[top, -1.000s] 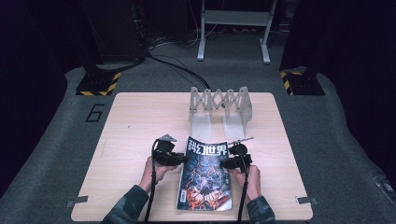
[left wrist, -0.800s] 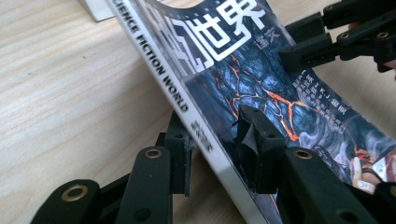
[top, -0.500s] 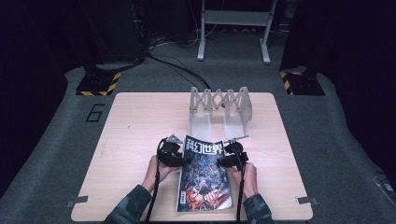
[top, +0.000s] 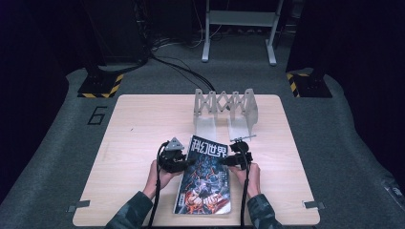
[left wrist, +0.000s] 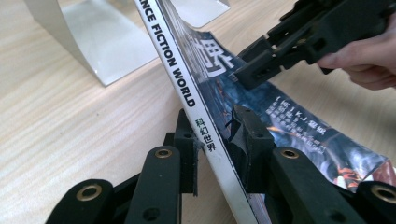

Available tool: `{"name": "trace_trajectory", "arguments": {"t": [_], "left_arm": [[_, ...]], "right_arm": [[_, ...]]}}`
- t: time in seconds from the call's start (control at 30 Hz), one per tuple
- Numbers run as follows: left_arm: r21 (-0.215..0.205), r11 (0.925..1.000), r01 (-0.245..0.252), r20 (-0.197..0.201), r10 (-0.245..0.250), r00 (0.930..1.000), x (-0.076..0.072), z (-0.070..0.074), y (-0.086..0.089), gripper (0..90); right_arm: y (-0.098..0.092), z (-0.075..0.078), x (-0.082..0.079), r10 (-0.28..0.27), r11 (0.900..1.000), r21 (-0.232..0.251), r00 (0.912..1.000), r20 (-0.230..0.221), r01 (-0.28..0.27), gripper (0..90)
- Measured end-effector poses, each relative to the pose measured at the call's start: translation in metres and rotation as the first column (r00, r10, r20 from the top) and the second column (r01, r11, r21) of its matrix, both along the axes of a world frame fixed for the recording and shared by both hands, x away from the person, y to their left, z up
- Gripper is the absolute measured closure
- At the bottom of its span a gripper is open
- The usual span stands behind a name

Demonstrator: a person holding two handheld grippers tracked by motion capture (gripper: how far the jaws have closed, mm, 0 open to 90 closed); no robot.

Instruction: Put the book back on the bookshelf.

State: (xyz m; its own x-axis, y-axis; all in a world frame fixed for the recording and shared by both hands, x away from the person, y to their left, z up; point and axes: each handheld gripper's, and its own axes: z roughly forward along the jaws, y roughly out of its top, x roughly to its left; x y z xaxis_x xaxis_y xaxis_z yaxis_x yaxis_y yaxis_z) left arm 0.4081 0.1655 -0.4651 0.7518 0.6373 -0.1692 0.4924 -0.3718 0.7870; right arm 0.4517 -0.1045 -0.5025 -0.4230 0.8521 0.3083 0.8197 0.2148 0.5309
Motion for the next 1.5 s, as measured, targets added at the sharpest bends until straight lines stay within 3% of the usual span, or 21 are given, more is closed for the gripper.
{"name": "trace_trajectory", "arguments": {"t": [0.2,0.33,0.4,0.67,0.8,1.07,1.2,1.43,1.47,1.5], "left_arm": [[-0.007,0.9993,0.037,0.024,-0.037,0.999,-0.002,0.004,0.003,73.9],[-0.026,0.9989,0.039,0.062,-0.037,0.9973,-0.006,0.009,0.005,74.3],[-0.041,0.9982,0.044,0.078,-0.04,0.9961,-0.007,0.013,0.007,74.7],[-0.034,0.9963,0.079,0.13,-0.073,0.9888,-0.011,0.023,0.008,76.5],[-0.058,0.9946,0.087,0.18,-0.075,0.9807,-0.014,0.029,0.008,77.5],[-0.092,0.9894,0.112,0.265,-0.084,0.9606,-0.02,0.042,0.009,79.5],[-0.121,0.9857,0.117,0.286,-0.079,0.955,-0.021,0.044,0.014,80.1],[-0.146,0.9823,0.117,0.298,-0.07,0.9522,-0.019,0.049,0.018,80.9],[-0.143,0.983,0.115,0.311,-0.065,0.9481,-0.019,0.05,0.018,81.0],[-0.148,0.9819,0.118,0.305,-0.069,0.9498,-0.019,0.051,0.018,81.1]], "right_arm": [[-0.007,-0.004,0.003,-0.01,0.998,0.064,0.9999,0.009,0.009,68.1],[-0.007,0.0,0.001,-0.027,0.998,0.066,0.9977,0.062,0.023,82.0],[-0.006,0.002,0.0,-0.037,0.997,0.063,0.9971,0.066,0.033,83.6],[-0.01,0.008,0.001,-0.047,0.993,0.109,0.9932,0.106,0.035,84.4],[-0.014,0.017,-0.002,-0.066,0.989,0.138,0.9918,0.11,0.05,85.1],[-0.02,0.043,-0.008,-0.092,0.983,0.176,0.9785,0.185,0.059,85.4],[-0.021,0.052,-0.011,-0.102,0.98,0.192,0.9706,0.218,0.059,87.3],[-0.018,0.069,-0.015,-0.098,0.98,0.195,0.9494,0.298,0.04,89.4],[-0.018,0.071,-0.016,-0.102,0.981,0.19,0.9488,0.299,0.046,89.5],[-0.017,0.072,-0.015,-0.101,0.981,0.19,0.9456,0.309,0.043,89.6]]}}
